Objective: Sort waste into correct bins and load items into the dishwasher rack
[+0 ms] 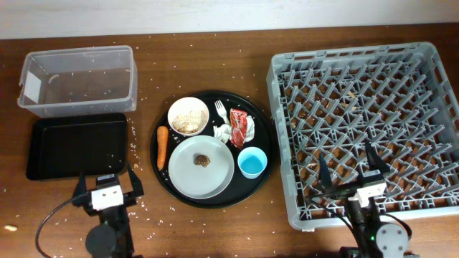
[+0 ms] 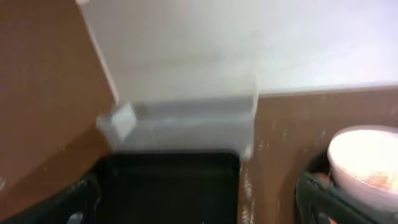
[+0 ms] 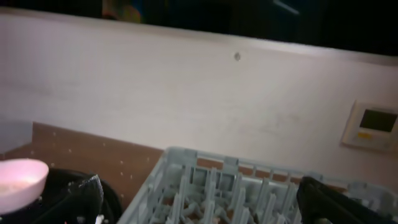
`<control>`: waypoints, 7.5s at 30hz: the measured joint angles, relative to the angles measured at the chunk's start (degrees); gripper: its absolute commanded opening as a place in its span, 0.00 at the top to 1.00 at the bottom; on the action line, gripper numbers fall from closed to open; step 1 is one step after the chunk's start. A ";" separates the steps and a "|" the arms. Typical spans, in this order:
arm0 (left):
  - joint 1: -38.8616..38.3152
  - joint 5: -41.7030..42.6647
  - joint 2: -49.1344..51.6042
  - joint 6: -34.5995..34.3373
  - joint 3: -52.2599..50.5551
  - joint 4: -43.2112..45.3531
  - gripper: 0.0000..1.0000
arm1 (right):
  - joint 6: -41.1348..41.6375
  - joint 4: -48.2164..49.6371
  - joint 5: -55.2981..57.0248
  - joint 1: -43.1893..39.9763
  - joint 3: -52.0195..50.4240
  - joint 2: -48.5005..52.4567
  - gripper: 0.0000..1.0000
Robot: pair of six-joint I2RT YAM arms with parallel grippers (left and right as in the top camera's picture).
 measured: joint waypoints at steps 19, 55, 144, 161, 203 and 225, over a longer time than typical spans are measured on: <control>-6.45 17.81 74.97 -3.93 86.14 -42.53 0.01 | 0.37 -54.77 -1.09 0.00 73.02 55.47 0.02; -29.07 0.55 122.16 -10.86 115.99 -74.93 0.99 | 0.55 -61.44 -7.17 0.00 74.60 71.91 0.14; -35.36 -0.33 126.38 -7.17 107.23 -63.19 0.34 | 0.55 -62.90 -7.23 0.00 74.60 72.02 0.15; -42.32 22.51 126.49 9.27 122.84 -95.10 0.40 | 0.55 -63.36 -7.23 0.00 74.60 72.02 0.15; -38.27 24.00 126.46 -0.81 121.59 -91.21 1.00 | 0.57 -65.26 -7.26 0.00 74.60 72.02 0.16; -17.25 88.76 126.46 3.61 130.31 -78.03 1.00 | 25.62 -6.56 -49.96 9.57 74.73 92.28 0.09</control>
